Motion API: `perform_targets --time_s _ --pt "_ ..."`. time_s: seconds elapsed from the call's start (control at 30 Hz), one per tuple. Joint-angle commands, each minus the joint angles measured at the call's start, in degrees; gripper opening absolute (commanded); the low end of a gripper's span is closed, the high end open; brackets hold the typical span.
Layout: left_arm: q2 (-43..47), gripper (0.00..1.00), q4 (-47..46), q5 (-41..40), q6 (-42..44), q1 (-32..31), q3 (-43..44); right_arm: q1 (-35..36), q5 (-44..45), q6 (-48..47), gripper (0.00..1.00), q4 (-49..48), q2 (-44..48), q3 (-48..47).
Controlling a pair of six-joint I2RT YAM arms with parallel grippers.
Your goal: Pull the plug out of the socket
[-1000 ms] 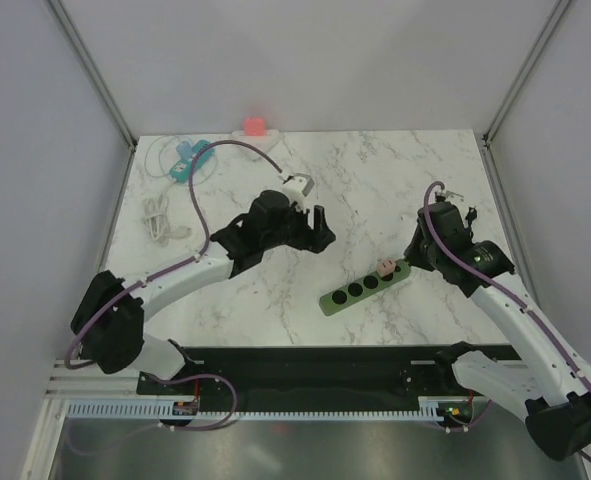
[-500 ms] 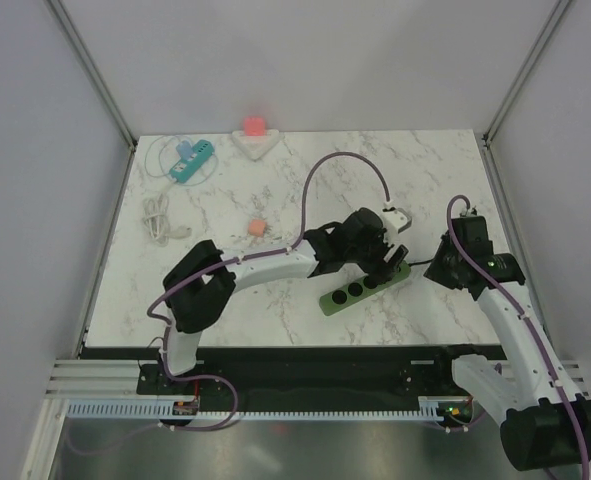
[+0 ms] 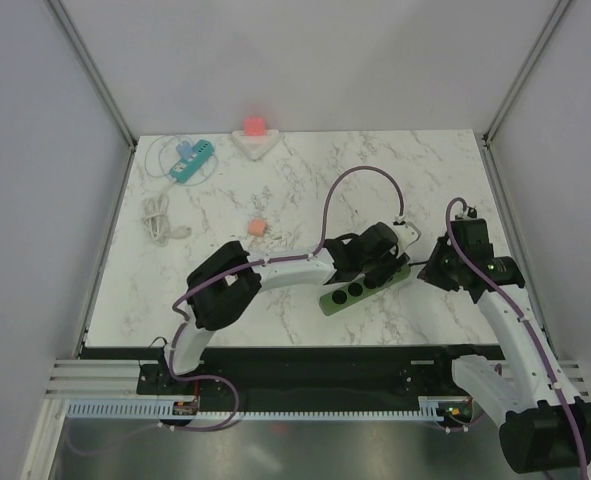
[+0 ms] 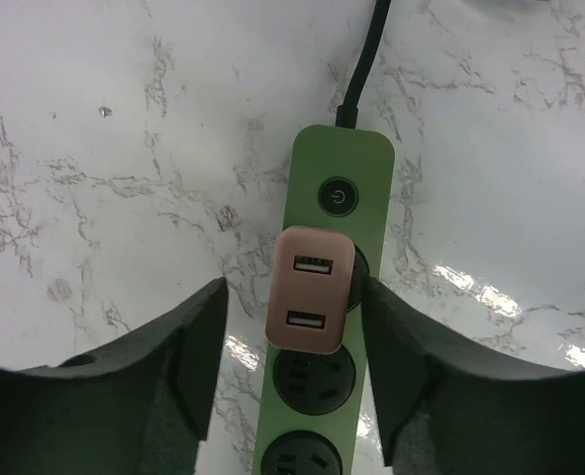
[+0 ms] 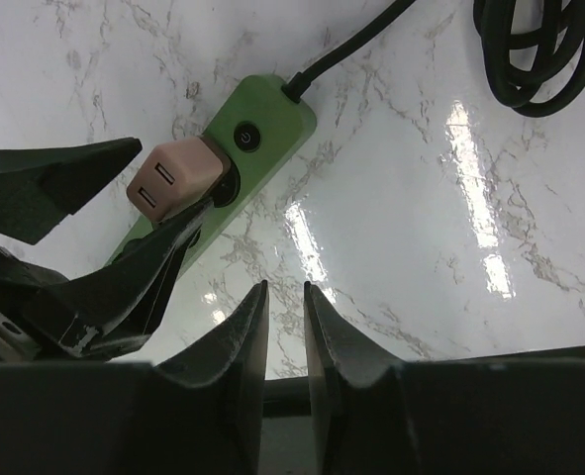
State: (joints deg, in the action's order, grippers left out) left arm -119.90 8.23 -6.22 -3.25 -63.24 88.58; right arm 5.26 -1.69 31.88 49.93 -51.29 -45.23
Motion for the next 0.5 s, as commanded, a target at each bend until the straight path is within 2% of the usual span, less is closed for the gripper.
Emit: perform_targets --time_s 0.0,0.03,0.1,0.27,0.4,0.47 --pt "-0.9 0.6 -2.9 -1.1 2.5 0.0 0.9 -0.7 0.5 1.1 0.28 -2.4 0.0 0.3" --pt "-0.8 0.51 -4.8 -1.2 2.6 0.0 0.3 -0.7 0.6 1.7 0.29 -2.9 0.1 0.6" --pt "-0.5 0.45 -6.2 -1.0 2.7 0.0 -1.2 -0.8 0.0 2.6 0.28 -4.8 0.0 1.8" --pt "1.7 0.22 -11.3 0.0 2.5 0.0 -4.3 -0.9 -3.9 4.3 0.28 -10.7 -3.1 5.5" --pt "3.5 0.02 -12.6 0.2 2.5 0.0 -7.9 -0.9 -4.3 4.0 0.22 -14.1 -6.8 5.9" --pt "4.8 0.02 -13.8 -0.4 2.0 0.0 -10.1 -1.0 -4.2 3.5 0.18 -15.6 -8.7 5.2"
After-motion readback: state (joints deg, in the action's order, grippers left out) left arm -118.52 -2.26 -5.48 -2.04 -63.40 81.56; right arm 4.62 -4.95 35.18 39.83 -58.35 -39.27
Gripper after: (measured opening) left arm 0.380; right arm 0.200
